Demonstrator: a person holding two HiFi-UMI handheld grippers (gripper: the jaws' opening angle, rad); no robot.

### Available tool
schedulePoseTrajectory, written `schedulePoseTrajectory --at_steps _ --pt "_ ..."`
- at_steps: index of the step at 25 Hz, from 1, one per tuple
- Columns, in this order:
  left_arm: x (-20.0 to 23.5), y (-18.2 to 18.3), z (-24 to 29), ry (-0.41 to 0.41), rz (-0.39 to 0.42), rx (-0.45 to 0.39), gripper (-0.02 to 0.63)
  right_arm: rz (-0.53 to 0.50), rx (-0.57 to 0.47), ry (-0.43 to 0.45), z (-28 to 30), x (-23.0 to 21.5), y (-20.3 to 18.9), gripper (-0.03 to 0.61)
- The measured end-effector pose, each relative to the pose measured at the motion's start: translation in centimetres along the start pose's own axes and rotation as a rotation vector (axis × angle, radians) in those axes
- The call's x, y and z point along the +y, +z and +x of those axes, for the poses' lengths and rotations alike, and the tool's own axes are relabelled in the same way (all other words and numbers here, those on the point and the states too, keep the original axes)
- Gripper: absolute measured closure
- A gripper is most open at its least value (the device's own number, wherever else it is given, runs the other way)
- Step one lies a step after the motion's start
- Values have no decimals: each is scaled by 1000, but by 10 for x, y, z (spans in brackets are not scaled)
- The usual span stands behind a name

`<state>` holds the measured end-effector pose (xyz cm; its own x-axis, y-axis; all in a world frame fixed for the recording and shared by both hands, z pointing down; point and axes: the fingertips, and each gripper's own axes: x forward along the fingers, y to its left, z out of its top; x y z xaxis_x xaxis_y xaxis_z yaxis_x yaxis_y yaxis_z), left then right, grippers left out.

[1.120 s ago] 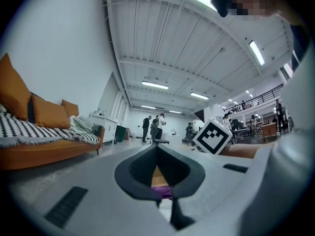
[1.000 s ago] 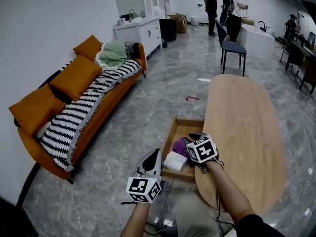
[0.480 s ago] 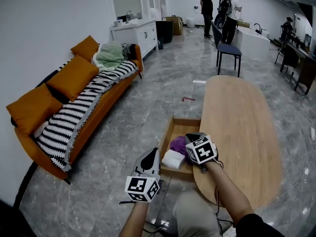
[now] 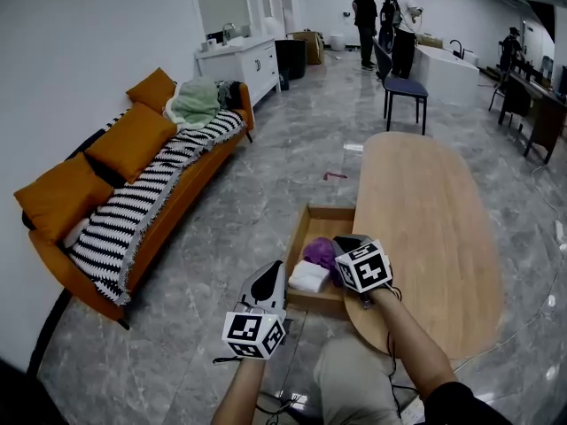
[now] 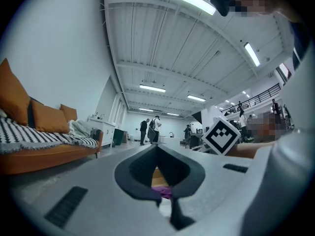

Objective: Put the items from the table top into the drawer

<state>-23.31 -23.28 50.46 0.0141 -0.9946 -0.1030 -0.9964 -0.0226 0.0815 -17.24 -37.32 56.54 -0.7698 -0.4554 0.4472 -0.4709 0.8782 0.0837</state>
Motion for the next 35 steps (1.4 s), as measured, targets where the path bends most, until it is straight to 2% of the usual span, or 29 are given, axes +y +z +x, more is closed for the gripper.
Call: schedulePoseTrajectory --at_steps 11,20,25,35 --pt "-11 11 -26 -4 -4 12 609 29 -70 -3 -39 21 7 560" --pt "-20 22 -68 -14 7 13 609 61 -128 -14 -75 53 9 560" --pt "-23 28 -88 -19 7 2 609 63 -137 -25 -91 70 5 560" --pt "-26 44 -124 -21 10 -23 609 34 -223 -46 -127 101 19 560"
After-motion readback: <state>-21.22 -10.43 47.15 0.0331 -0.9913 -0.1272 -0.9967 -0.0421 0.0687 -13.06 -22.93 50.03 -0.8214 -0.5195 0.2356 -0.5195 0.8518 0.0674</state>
